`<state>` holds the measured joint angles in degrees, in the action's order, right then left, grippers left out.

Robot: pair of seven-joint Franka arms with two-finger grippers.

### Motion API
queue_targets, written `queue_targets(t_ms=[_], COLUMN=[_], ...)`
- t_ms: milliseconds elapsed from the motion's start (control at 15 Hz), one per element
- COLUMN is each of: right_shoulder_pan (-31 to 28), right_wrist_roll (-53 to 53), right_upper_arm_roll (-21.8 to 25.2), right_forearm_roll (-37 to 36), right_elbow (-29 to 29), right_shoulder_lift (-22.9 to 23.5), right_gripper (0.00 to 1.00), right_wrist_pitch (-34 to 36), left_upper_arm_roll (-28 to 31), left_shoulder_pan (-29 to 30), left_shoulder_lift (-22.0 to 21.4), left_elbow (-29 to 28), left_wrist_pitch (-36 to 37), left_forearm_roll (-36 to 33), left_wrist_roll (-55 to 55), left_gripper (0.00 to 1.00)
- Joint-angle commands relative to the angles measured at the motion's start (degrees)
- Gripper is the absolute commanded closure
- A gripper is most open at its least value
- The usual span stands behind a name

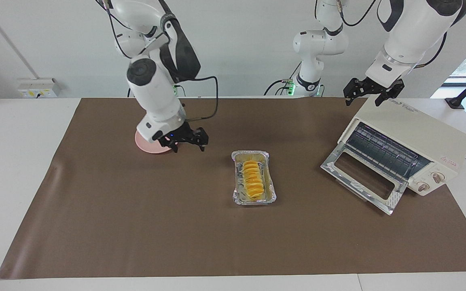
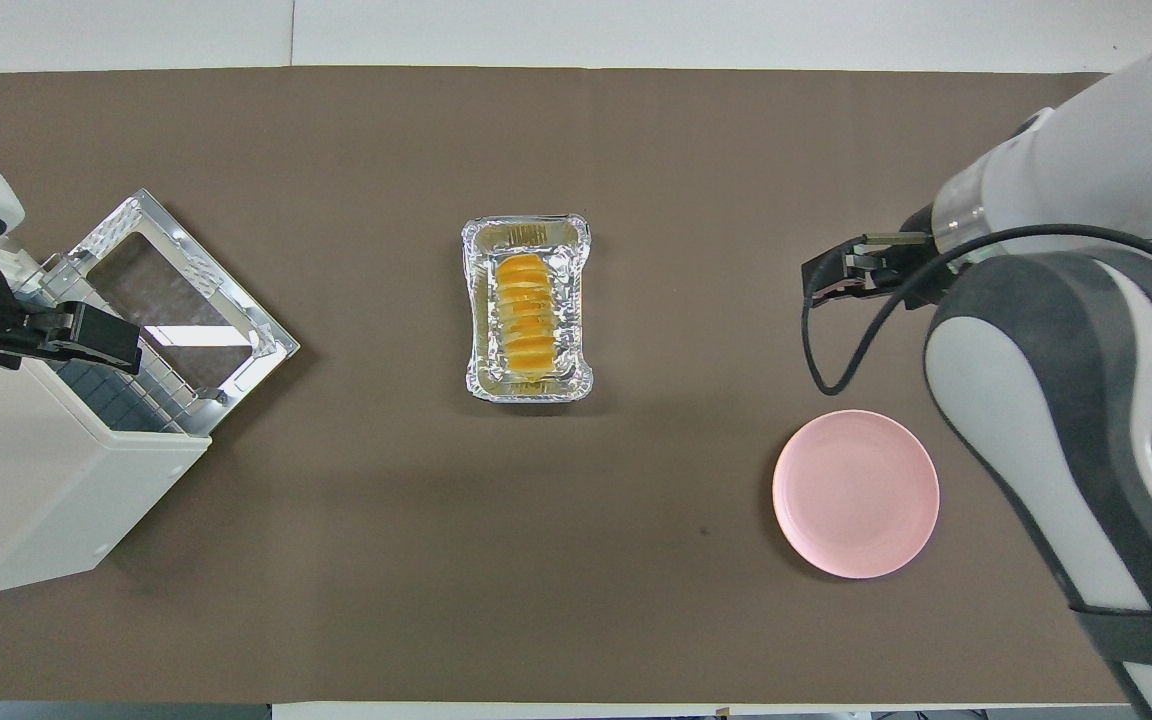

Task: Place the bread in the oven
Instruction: 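Release the tray and withdraw the right gripper while the left gripper reaches out, then grasp the foil tray edge with the left gripper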

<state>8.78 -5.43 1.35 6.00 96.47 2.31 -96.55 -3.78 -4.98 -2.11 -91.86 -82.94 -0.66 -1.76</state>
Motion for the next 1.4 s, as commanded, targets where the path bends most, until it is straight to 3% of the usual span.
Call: queue_targets(t_ms=[0,334,602,869,1003,1338], right_shoulder_pan=[-4.2,-8.6,-9.9,-9.8,-9.8,-10.2], right_wrist_roll=[6.6,9.5,9.6,9.4,9.3,9.5], right_upper_arm_roll=[-0.8,-0.8,-0.8,-0.8,-0.8,-0.9], right_forearm_roll=[-2.0,-3.8,-4.6,-5.7,-5.8,-6.6], right_elbow=[1.9,3.8,1.1,1.0,1.4,1.7], right_shoulder_lift=[-3.7,-5.0,-3.4,-3.4,-3.4,-3.7], right_gripper=[0.0,0.0,0.0,0.0,0.0,0.0], right_wrist_pitch=[3.9,3.9,4.4,4.0,4.1,4.3], left_upper_arm_roll=[-0.4,0.0,-0.1,0.9,2.2,2.3], left_shoulder_pan=[0.1,0.5,-5.8,-16.7,-22.0,-27.9], left_shoulder_lift=[-1.0,0.5,15.3,28.6,30.5,38.1], left_elbow=[-0.4,1.7,20.9,34.3,34.7,33.7], left_wrist_pitch=[-1.6,-2.3,4.3,5.1,0.5,-9.4], left_forearm_roll=[0.8,3.4,3.7,3.4,3.6,3.4], left_wrist_roll=[-1.1,-2.0,-7.6,-22.1,-26.3,-32.6], left_gripper=[0.0,0.0,0.0,0.0,0.0,0.0])
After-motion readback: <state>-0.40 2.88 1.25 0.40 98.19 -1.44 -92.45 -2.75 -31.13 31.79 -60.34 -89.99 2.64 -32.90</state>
